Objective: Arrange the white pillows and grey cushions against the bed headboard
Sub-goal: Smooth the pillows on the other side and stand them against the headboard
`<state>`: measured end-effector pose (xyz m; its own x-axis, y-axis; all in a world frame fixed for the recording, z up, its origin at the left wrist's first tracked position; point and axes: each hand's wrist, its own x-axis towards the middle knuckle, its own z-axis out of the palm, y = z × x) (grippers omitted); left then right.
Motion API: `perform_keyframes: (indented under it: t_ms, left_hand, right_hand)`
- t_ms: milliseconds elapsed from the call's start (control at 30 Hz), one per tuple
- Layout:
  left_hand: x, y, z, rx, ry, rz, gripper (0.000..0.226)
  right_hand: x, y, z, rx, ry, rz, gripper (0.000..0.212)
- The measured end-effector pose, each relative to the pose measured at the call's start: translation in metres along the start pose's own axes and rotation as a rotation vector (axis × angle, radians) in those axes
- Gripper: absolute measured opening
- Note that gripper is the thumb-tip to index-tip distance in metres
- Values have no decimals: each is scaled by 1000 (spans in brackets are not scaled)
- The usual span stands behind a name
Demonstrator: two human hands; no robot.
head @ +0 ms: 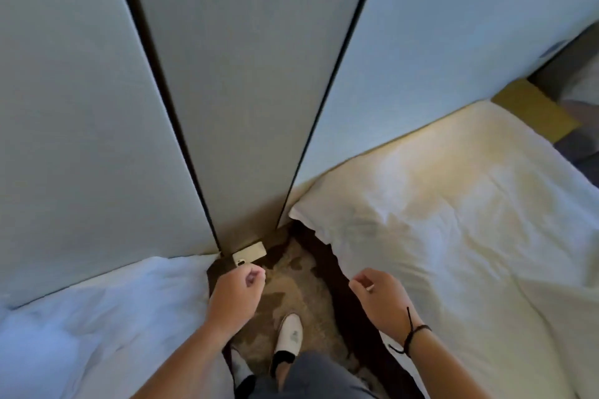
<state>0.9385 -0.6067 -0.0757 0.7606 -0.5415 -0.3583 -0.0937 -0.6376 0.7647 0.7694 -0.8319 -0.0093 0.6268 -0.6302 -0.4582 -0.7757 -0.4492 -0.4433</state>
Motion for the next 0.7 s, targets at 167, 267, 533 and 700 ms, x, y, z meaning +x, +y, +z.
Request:
perform_keyframes:
  t_ms: [167, 267, 533, 700]
  left_hand:
    - [-8, 58, 45, 66, -135, 171, 15]
    - [-19, 86, 72, 90, -181, 240, 15]
    - [-68, 177, 196, 218, -332, 420, 15]
    - [-140, 238, 302, 223, -452, 488, 16]
  right_hand:
    - [-51, 60, -17, 150, 153, 129, 19]
    - [-77, 96, -26, 219, 203, 194, 17]
    - [-154, 227, -53, 365, 345, 320, 15]
    - [-212, 337, -81, 419, 427, 382, 13]
